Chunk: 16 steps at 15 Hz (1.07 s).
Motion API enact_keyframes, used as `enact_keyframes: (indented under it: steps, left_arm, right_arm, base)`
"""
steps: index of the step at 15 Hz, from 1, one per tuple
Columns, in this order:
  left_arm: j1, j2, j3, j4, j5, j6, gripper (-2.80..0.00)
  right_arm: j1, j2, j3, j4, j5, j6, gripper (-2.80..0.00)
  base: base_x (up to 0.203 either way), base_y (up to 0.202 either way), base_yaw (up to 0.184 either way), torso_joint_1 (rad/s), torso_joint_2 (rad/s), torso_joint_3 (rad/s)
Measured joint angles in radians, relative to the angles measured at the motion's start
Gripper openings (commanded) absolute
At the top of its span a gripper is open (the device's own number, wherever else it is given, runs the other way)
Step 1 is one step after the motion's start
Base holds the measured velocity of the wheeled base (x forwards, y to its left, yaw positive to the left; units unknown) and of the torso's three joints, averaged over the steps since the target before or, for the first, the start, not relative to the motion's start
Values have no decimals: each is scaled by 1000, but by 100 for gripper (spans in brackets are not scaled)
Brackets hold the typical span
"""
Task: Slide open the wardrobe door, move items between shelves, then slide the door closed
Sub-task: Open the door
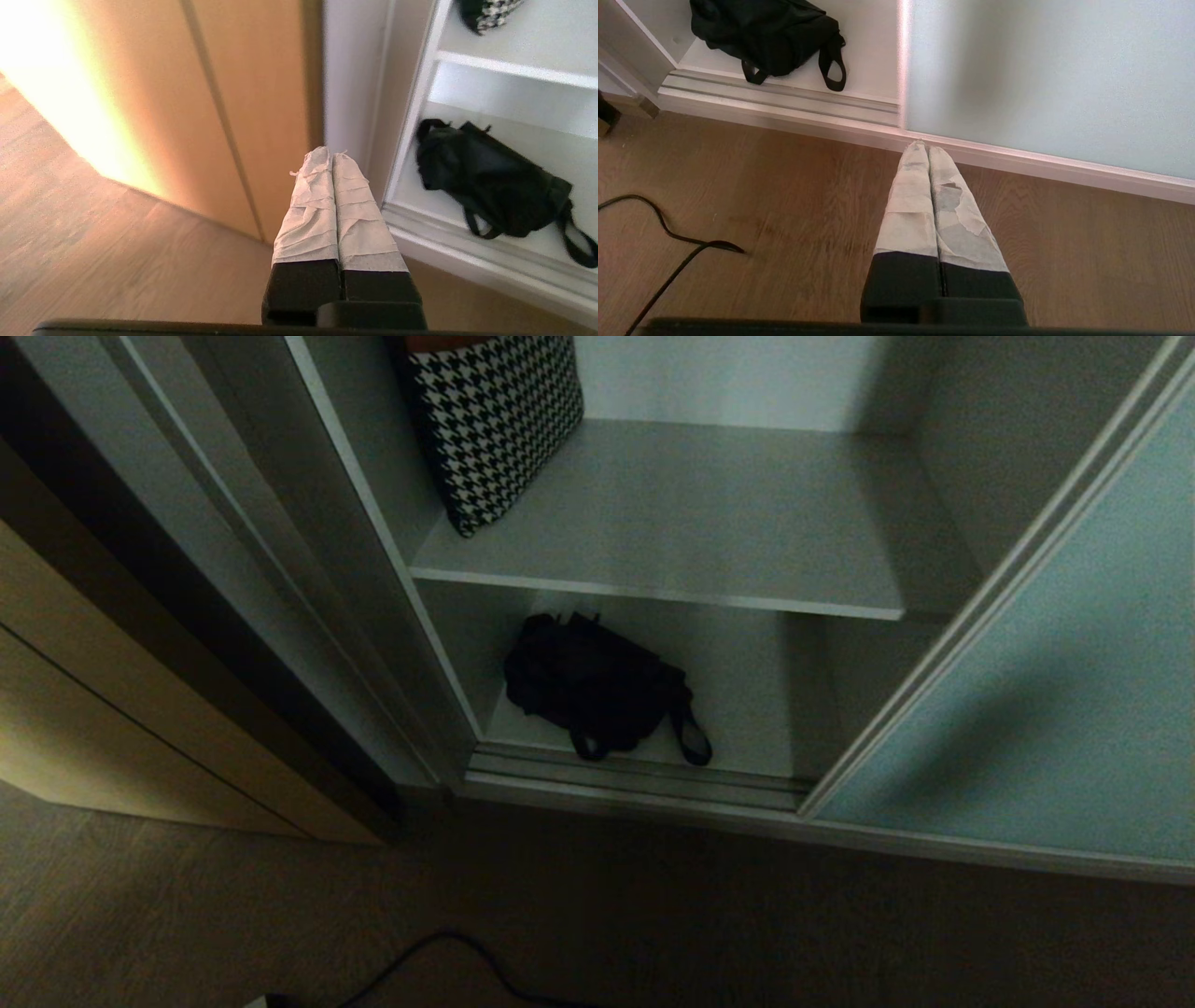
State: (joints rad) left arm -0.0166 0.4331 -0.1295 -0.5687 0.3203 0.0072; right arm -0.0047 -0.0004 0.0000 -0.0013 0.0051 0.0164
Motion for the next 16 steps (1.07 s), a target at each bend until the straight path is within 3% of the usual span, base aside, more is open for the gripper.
enact_keyframes:
  steps: [4, 8, 10, 12, 14, 16]
  left_arm:
    - [28, -264, 45, 268, -24, 4, -280]
    - [34, -400, 119, 422, -275, 32, -280]
    - [35, -420, 124, 524, -340, 47, -280]
    - [35, -429, 121, 583, -351, 61, -280]
    - [35, -433, 121, 586, -354, 102, -280]
    - [35, -435, 123, 581, -353, 99, -280]
  right_arm:
    - [0, 0, 0, 0, 0, 0, -280]
    - [0, 0, 0, 0, 0, 0, -280]
    - [0, 0, 0, 0, 0, 0, -280]
    - [0, 0, 0, 0, 0, 0, -280]
    - [0, 0, 0, 0, 0, 0, -280]
    - [0, 0, 0, 0, 0, 0, -280]
  base:
    - [0, 0, 0, 0, 0, 0]
    - [0, 0, 0, 0, 0, 0]
    - [0, 0, 0, 0, 0, 0]
    - [0, 0, 0, 0, 0, 0]
    - [0, 0, 0, 0, 0, 0]
    - [0, 0, 0, 0, 0, 0]
